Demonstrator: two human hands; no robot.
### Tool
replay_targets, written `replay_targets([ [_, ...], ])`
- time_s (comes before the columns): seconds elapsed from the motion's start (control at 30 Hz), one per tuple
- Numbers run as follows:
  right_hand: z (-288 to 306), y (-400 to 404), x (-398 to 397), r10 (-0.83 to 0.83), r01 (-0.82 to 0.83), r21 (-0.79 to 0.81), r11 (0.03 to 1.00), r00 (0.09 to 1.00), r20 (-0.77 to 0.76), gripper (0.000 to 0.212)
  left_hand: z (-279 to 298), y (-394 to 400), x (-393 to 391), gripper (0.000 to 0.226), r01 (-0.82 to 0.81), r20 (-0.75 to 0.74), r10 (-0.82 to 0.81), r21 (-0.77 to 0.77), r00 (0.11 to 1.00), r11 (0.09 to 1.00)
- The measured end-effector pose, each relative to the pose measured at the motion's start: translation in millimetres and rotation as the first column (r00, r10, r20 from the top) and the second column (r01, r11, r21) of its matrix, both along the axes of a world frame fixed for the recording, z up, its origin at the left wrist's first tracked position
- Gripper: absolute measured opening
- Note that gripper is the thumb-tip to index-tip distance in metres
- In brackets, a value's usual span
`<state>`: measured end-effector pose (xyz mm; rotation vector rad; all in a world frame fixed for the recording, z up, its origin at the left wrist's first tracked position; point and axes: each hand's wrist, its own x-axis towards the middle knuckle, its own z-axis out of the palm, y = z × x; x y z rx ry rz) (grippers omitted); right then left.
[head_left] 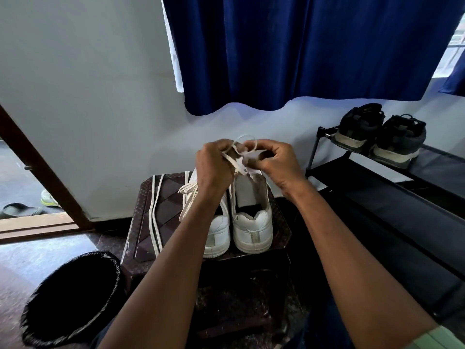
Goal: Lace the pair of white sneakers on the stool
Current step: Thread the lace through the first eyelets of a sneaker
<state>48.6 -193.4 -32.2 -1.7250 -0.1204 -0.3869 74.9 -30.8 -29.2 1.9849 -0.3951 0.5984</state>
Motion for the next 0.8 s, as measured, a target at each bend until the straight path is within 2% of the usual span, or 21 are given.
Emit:
replay_targets([
  [0.07,-11.5,-3.8,5.8,-0.026,0.013,-0.227,0.974,0.998,-0.054,0.034,3.7,5.1,4.7,0.010,-0.050,0.009,0.052,-0.161,0.999,0.986],
  [0.13,-20.1,-1.3,10.0,-0.084,0.067,-0.379,0.923,0.996,-0.028,0.015,1.0,9.6,11.7,0.011,-0.034,0.006,0.036,-0.196,0.999,0.980],
  [0.17,-21.4,0.9,10.9,-0.110,0.098,-0.385,0.918,0.994,-0.010,0.008,-0.3,10.3,12.7,0.009,0.001,-0.024,-0.005,-0.182,1.000,0.983],
  [0.23,-18.6,4.9,12.5,-0.147,0.145,-0.267,0.953,0.989,0.015,0.006,-3.5,11.5,10.0,0.008,0.066,-0.061,-0.071,-0.076,0.996,0.995],
  [0.3,-13.6,4.4,14.5,-0.180,0.179,-0.119,0.977,0.984,0.001,0.007,-5.8,10.8,4.5,0.025,0.072,-0.062,-0.069,0.047,0.996,0.996],
  [0.33,-13.3,3.0,15.9,-0.199,0.196,-0.099,0.976,0.980,-0.020,0.007,-5.2,10.0,3.0,0.030,0.043,-0.075,-0.038,0.076,0.996,0.996],
  [0.4,-18.0,-0.6,17.1,-0.222,0.205,-0.181,0.962,0.972,-0.074,0.011,-5.1,9.3,6.3,0.028,-0.070,-0.134,0.087,0.123,0.987,0.990],
  [0.47,-25.3,-4.2,16.5,-0.203,0.156,-0.248,0.956,0.963,-0.176,0.019,-4.2,9.4,8.8,0.040,-0.130,-0.256,0.189,0.231,0.948,0.964],
  [0.53,-28.8,-9.4,14.9,-0.177,0.108,-0.270,0.957,0.954,-0.243,0.022,-1.9,9.2,10.4,0.053,-0.085,-0.395,0.184,0.254,0.900,0.964],
  [0.6,-29.3,-15.3,14.9,-0.161,0.084,-0.321,0.943,0.962,-0.222,0.018,3.8,9.4,8.6,0.062,-0.076,-0.464,0.146,0.167,0.874,0.983],
  [0.7,-31.0,-16.0,16.8,-0.158,0.065,-0.463,0.884,0.974,-0.165,0.008,10.4,12.4,5.9,0.072,-0.150,-0.451,0.165,0.070,0.877,0.986],
  [0.73,-33.0,-14.3,18.5,-0.168,0.068,-0.498,0.865,0.973,-0.159,0.008,11.2,13.4,4.4,0.069,-0.136,-0.404,0.165,0.099,0.900,0.986],
  [0.8,-35.5,-10.3,21.5,-0.186,0.069,-0.549,0.833,0.969,-0.161,0.008,10.9,12.6,2.2,0.059,-0.007,-0.276,0.067,0.215,0.959,0.977],
])
